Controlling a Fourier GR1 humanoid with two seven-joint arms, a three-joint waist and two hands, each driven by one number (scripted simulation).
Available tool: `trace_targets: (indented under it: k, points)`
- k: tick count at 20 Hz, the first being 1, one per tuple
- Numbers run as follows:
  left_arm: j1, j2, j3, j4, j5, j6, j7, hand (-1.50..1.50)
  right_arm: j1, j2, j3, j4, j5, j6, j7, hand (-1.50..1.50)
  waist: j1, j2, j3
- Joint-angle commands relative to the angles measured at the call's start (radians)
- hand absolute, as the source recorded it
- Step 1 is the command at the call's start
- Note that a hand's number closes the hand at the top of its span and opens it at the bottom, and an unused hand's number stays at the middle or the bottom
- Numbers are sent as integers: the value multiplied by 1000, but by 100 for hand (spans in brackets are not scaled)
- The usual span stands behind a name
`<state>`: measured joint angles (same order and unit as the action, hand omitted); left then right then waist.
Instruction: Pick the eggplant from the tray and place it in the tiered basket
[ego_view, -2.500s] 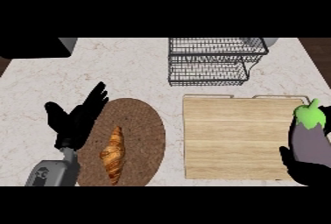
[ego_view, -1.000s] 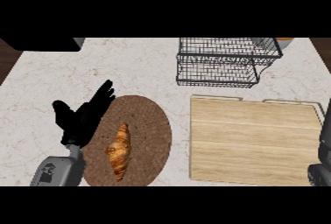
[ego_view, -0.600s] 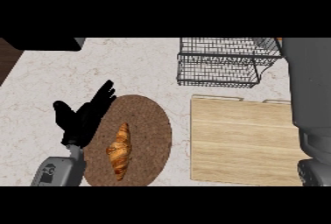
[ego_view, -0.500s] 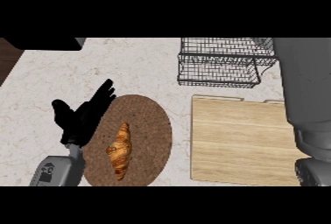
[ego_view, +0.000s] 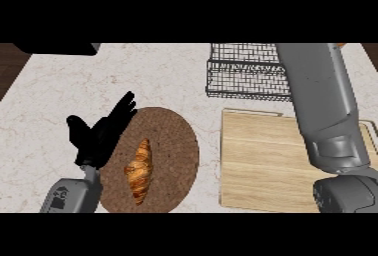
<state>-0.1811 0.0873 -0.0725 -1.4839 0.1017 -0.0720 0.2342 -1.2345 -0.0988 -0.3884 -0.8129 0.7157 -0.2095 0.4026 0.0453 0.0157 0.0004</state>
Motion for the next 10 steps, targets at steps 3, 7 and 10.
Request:
trace_targets:
  k: [3,7,10]
  points:
    - [-68,-13,5,22,-19,28,28,0,-121,25,-31,193,-47,-116,-169,-150,4,2,-1]
    - [15,-3,5,-10,-3,4,7,0,-124,11,-60,222,-63,-234,-284,-150,2,-2,-1]
    - [-28,-8,5,-14,-2,5,20,0,-178,-63,-83,268,-44,-302,-261,-150,2,1,-1]
